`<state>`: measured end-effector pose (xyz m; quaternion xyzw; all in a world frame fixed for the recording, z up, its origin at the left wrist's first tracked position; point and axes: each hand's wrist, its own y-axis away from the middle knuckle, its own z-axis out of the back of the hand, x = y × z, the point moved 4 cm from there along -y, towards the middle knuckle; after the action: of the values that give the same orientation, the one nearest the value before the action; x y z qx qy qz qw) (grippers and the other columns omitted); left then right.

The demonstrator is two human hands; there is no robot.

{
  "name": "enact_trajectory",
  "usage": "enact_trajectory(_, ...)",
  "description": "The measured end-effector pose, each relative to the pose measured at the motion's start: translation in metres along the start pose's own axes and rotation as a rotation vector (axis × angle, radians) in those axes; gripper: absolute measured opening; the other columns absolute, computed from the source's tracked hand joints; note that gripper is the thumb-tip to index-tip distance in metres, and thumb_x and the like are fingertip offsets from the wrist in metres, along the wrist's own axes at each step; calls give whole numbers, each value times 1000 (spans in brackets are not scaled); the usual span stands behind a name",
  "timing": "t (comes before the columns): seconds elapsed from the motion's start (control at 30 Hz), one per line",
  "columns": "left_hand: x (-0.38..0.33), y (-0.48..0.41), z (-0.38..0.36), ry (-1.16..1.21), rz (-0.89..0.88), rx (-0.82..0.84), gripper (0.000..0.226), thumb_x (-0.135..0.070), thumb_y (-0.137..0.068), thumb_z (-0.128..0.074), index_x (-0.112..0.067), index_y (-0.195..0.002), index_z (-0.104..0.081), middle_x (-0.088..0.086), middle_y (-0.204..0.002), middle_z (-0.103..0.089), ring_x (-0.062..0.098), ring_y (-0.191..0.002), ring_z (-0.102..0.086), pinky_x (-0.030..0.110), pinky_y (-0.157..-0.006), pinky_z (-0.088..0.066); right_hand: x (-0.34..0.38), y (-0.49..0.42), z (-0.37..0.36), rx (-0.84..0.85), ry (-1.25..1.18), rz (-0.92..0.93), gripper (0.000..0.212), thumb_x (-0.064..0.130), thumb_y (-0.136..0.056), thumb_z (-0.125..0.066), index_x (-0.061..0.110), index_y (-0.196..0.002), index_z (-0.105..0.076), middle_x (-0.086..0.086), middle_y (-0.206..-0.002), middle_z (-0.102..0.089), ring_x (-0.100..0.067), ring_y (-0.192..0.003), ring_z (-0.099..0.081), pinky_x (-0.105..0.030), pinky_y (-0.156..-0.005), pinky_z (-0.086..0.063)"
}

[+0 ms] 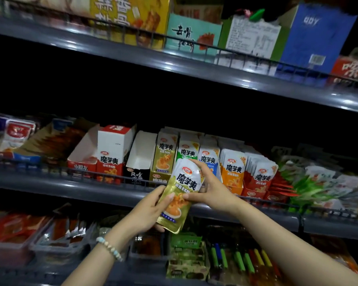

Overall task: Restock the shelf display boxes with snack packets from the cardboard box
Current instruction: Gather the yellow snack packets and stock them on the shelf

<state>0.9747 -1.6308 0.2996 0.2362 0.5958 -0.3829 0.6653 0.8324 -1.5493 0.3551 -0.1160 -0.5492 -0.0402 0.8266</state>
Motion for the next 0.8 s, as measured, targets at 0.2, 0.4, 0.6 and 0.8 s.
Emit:
enact_trajectory(0.2,-14,-28,37,-142,-38,-108,21,-35,-97,-47,-28,-117,-51,-7,-110,-62,16,-95,-64,27,-52,-54,4,-31,20,-136,-27,2,83,-5,-77,-72,34,-138,-30,-10,-114,-63,-22,-92,-71,-33,-73,-59)
enact_trajectory(0.4,-19,-51,83,-483,-187,-394,39,-39,-98,-43,-26,-135,-45,-12,-125,-49,10,-117,-50,27,-96,-42,19,-83,49,-262,119,142,78,-2,-78,-72,33,-134,-31,-7,-122,-58,-17,-96,-67,-24,-68,-58)
enact_trajectory(0.6,-5,-79,85,-641,-171,-388,49,-38,-100,-40,-25,-146,-33,-4,-149,-38,12,-138,-30,26,-110,-25,26,-137,58,-327,311,216,61,5,-81,-71,14,-130,-37,-8,-125,-55,-22,-108,-60,-35,-86,-56)
enact_trajectory(0.8,12,-88,79,-716,-111,-449,51,-45,-98,-37,-31,-147,-31,-3,-143,-47,18,-138,-32,32,-113,-25,9,-176,52,-273,467,140,43,12,-81,-74,12,-119,-53,-3,-112,-65,-17,-103,-63,-41,-91,-54)
